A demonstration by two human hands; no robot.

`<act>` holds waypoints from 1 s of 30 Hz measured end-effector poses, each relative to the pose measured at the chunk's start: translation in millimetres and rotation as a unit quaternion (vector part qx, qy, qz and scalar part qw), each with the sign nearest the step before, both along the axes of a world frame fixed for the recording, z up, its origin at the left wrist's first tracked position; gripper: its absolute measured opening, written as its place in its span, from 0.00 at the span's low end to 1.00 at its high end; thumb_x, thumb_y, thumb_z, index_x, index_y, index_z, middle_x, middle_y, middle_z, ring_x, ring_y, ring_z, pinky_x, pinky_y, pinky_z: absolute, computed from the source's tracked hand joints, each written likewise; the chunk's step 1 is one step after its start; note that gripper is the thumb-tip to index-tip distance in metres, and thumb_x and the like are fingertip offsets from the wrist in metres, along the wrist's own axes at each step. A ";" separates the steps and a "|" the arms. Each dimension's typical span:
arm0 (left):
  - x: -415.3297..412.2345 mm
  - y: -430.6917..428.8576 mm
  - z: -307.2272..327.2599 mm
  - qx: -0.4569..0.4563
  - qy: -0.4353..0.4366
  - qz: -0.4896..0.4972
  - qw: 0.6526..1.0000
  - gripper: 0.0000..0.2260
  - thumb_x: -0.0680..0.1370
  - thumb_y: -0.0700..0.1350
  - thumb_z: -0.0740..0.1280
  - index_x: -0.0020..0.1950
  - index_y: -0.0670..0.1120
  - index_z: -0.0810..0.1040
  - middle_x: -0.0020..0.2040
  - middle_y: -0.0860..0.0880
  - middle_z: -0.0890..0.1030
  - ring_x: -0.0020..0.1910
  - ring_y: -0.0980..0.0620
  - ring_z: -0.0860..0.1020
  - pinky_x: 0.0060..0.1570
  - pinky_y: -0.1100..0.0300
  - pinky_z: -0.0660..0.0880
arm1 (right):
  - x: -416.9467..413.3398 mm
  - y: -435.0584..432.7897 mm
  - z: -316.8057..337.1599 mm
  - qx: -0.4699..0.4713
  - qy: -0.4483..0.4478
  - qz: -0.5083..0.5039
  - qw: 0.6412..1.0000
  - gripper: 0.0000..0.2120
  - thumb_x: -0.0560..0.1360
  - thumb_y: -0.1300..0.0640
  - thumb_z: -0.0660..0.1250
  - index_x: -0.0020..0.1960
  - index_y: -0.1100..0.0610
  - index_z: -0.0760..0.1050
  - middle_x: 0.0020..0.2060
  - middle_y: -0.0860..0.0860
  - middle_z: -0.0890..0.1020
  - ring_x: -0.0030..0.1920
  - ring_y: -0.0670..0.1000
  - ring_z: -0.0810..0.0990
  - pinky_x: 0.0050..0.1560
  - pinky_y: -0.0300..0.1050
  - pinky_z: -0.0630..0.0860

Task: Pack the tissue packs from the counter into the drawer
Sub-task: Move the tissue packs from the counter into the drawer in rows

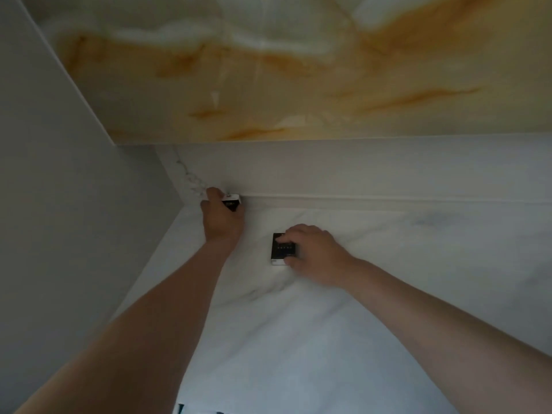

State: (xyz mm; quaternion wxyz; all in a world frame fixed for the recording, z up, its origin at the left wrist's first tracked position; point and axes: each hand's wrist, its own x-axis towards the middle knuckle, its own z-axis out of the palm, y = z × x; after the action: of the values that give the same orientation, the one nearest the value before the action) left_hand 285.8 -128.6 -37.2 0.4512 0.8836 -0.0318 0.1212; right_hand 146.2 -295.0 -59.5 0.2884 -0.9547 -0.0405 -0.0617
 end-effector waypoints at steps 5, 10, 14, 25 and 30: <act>-39.1 9.2 10.8 -0.008 0.013 -0.054 0.998 0.16 0.73 0.45 0.71 0.59 0.47 0.71 0.52 0.46 0.69 0.42 0.53 0.71 0.43 0.68 0.66 | -14.5 2.1 7.2 -0.010 0.019 -0.009 1.000 0.22 0.75 0.51 0.71 0.68 0.49 0.74 0.63 0.49 0.75 0.63 0.52 0.72 0.63 0.45 0.65; -97.1 27.3 20.6 0.027 0.001 -0.136 0.990 0.14 0.71 0.45 0.73 0.55 0.49 0.75 0.51 0.47 0.72 0.40 0.62 0.73 0.39 0.77 0.66 | -51.6 7.2 22.2 -0.020 0.078 -0.005 0.997 0.23 0.73 0.51 0.73 0.66 0.51 0.74 0.58 0.51 0.74 0.61 0.52 0.72 0.62 0.44 0.68; -156.1 46.6 26.3 0.039 0.024 -0.180 0.983 0.17 0.71 0.45 0.73 0.59 0.50 0.78 0.53 0.50 0.72 0.47 0.53 0.77 0.51 0.67 0.71 | -91.8 22.5 38.4 -0.038 0.123 -0.013 0.992 0.22 0.72 0.52 0.72 0.65 0.52 0.74 0.58 0.51 0.73 0.60 0.53 0.73 0.60 0.44 0.71; -278.5 133.1 23.4 0.095 0.035 -0.303 0.948 0.16 0.70 0.50 0.71 0.55 0.56 0.73 0.50 0.55 0.76 0.38 0.55 0.79 0.41 0.59 0.77 | -205.0 97.4 40.4 -0.051 0.097 -0.007 0.994 0.23 0.68 0.51 0.70 0.63 0.49 0.73 0.56 0.48 0.74 0.59 0.51 0.72 0.59 0.47 0.72; -301.9 136.7 5.7 0.120 0.081 -0.337 0.930 0.13 0.68 0.50 0.74 0.48 0.55 0.75 0.45 0.54 0.78 0.39 0.55 0.78 0.41 0.61 0.75 | -250.6 111.1 31.4 -0.109 0.037 0.007 0.993 0.22 0.67 0.50 0.69 0.60 0.48 0.73 0.55 0.44 0.74 0.55 0.49 0.72 0.52 0.45 0.75</act>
State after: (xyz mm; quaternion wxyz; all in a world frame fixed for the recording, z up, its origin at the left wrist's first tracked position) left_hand -16.1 8.1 -31.5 0.3570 0.8751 -0.3059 -0.1147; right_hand -104.5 -183.9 -28.1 0.1845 -0.9817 -0.0431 -0.0199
